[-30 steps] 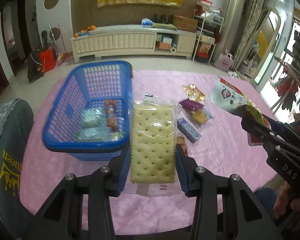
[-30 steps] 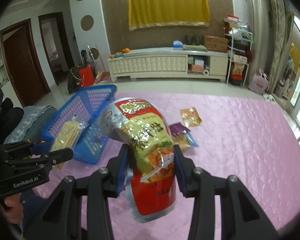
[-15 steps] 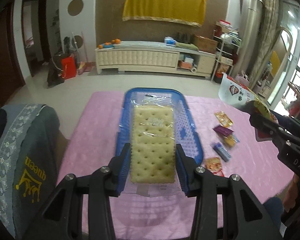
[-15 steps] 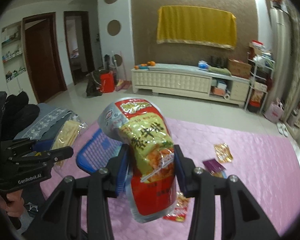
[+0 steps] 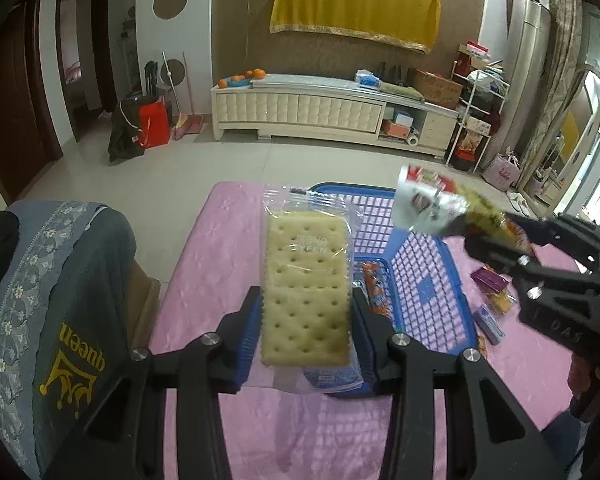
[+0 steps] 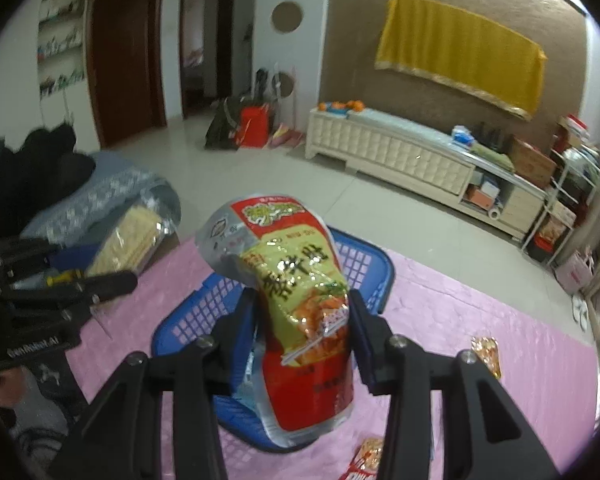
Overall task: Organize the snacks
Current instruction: 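Carry the cracker pack and red pouch over the blue basket with both tools, then lower the red-and-yellow pouch into the basket and open the right tool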
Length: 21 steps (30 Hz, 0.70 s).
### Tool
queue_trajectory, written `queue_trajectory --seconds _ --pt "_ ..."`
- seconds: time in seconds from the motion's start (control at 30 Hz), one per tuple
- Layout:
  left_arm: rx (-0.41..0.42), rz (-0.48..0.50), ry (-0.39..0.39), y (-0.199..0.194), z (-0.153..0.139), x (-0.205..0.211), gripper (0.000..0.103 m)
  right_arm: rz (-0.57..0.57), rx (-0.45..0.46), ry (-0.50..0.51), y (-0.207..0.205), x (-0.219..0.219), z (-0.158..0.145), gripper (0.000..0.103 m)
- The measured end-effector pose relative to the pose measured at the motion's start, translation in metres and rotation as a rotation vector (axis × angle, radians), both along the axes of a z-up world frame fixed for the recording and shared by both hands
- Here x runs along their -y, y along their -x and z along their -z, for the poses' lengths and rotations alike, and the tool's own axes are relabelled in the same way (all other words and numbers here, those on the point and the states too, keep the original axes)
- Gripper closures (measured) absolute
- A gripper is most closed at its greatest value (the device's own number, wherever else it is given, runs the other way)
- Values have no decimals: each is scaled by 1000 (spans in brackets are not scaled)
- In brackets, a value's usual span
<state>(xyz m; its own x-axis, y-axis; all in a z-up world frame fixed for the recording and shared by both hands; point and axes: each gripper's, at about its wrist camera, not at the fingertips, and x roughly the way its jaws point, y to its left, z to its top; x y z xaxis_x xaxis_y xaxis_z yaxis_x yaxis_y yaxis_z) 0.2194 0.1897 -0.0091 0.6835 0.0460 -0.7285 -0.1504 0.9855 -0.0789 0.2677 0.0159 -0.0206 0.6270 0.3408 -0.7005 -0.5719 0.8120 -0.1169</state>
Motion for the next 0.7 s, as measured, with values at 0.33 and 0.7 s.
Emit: queue_trajectory --seconds 0.33,0.7 --pt "-36 2 19 -40 23 -4 63 -85 -136 121 -61 -25 55 53" --pt "-48 12 38 -52 31 -5 63 -172 -106 300 -81 -53 89 40"
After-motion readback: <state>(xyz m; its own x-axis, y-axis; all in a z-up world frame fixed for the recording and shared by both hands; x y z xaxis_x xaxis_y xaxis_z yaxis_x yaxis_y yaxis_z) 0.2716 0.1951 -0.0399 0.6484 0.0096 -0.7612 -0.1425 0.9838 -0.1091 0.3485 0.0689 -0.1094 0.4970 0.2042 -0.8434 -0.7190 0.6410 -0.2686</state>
